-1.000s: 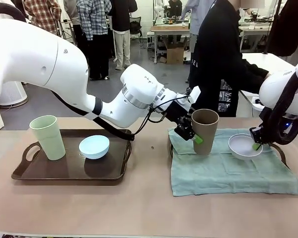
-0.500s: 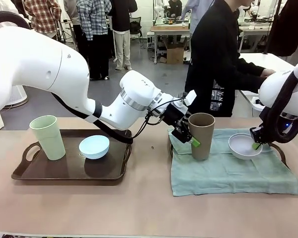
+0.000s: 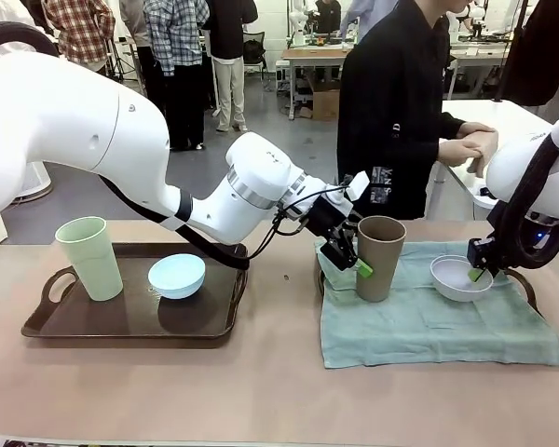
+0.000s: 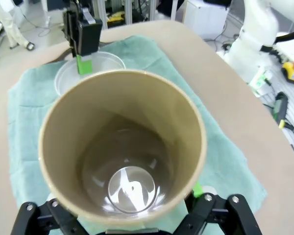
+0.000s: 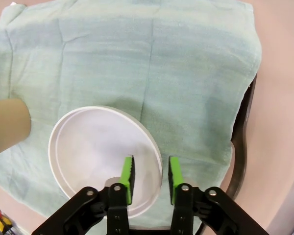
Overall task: Set up a tray with a mat and arrange the tableware.
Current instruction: Place the Picnic Bowl and Reusable plastic cup back onto the Handle tray in front of the human's position.
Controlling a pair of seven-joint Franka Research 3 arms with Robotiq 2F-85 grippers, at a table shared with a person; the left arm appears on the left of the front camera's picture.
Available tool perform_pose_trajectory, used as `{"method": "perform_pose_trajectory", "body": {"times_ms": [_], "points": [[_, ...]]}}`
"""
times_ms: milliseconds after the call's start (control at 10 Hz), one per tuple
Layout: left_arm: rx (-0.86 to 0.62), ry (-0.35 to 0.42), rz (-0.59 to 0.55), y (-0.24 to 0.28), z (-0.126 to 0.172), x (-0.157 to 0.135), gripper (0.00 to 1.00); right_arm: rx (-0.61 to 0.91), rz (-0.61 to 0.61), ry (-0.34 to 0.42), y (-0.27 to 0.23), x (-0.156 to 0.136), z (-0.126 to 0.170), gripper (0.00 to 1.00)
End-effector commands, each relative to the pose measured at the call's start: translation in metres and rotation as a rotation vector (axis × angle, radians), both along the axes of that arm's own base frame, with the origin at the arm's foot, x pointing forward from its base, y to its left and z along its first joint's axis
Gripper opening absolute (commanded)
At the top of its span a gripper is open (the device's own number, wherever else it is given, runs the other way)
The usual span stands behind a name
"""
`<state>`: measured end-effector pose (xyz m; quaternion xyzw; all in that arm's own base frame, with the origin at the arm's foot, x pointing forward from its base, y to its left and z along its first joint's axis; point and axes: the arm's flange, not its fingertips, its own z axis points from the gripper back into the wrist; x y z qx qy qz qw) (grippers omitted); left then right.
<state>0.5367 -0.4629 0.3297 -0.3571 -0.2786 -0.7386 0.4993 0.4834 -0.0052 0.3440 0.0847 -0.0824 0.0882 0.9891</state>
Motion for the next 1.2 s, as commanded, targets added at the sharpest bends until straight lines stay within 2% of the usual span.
{"method": "perform_pose_trajectory", "body": {"times_ms": [0, 400, 600, 700, 1000, 1100], "points": [[0.085, -0.012, 0.032, -0.001, 0.013, -0.001, 1.00, 0.026, 0.015, -0.028, -0.004, -0.001, 0.003, 1.00], [0.263, 0.092, 0.139, 0.017, 0.017, -0.003, 1.00, -0.011, -0.010, -0.068, -0.007, -0.021, 0.029, 1.00], [0.347, 0.125, 0.224, 0.037, 0.038, -0.011, 1.00, -0.031, -0.043, -0.094, -0.014, -0.041, 0.056, 1.00], [0.410, 0.125, 0.296, 0.049, 0.060, -0.023, 1.00, -0.059, -0.058, -0.111, -0.016, -0.057, 0.074, 1.00], [0.721, 0.114, 0.658, 0.086, 0.135, -0.081, 1.00, -0.183, -0.087, -0.102, 0.002, -0.100, 0.123, 1.00], [0.772, 0.126, 0.789, 0.108, 0.160, -0.101, 1.00, -0.222, -0.076, -0.091, 0.011, -0.110, 0.136, 1.00]]}}
